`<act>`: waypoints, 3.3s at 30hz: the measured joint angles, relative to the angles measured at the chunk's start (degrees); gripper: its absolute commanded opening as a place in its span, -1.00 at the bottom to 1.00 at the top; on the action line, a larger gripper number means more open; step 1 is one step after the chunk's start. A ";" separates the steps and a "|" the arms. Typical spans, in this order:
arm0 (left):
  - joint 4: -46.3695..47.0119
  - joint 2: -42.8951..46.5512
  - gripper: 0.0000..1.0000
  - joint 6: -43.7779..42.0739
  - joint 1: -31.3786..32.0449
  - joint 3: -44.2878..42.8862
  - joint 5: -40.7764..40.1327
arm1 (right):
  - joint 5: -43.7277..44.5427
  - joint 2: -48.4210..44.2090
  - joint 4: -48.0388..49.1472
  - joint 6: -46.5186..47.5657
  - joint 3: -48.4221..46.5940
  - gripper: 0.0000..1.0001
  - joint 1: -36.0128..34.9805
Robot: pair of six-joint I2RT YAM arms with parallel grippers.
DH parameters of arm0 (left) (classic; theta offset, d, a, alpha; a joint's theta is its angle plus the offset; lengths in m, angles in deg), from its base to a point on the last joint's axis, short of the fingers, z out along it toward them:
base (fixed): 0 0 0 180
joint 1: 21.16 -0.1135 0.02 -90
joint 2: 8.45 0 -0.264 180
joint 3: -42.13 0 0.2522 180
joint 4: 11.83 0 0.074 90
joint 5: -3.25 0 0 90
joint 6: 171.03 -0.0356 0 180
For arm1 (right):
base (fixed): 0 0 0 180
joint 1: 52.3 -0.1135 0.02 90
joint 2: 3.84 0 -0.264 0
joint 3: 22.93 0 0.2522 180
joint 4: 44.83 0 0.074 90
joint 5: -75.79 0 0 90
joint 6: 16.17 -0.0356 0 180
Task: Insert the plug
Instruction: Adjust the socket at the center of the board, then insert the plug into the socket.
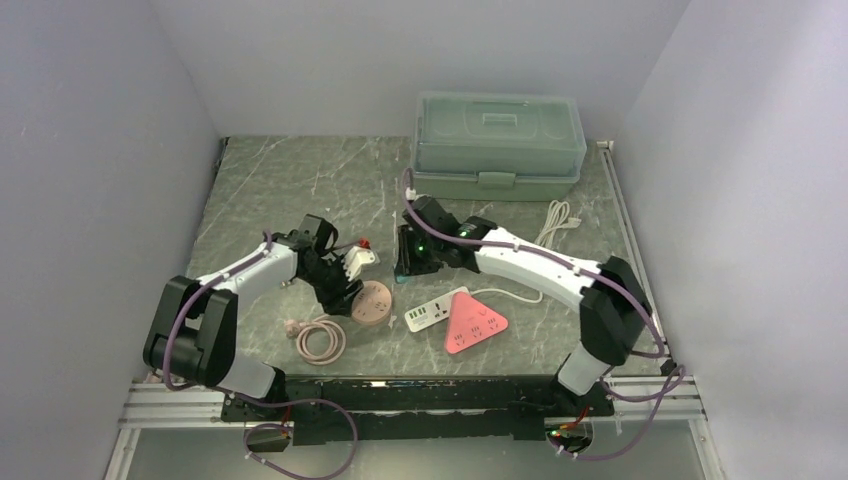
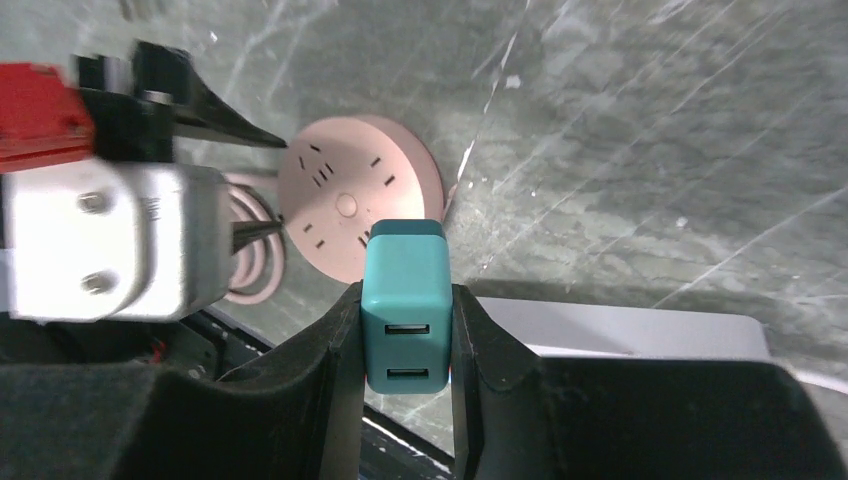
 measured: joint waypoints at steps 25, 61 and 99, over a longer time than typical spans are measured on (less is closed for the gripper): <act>2.91 -3.80 -1.00 21.86 0.07 -2.93 -10.84 | 2.93 4.28 -0.24 1.95 -0.09 -1.00 -3.17; -3.08 -10.27 -0.13 16.13 -10.05 -18.75 0.59 | 11.19 14.23 -7.41 -5.49 -10.21 -1.00 -3.74; -15.63 -7.98 -0.47 -23.47 -8.81 -4.79 13.73 | 14.49 20.17 -12.55 -10.43 -16.15 -1.00 -5.64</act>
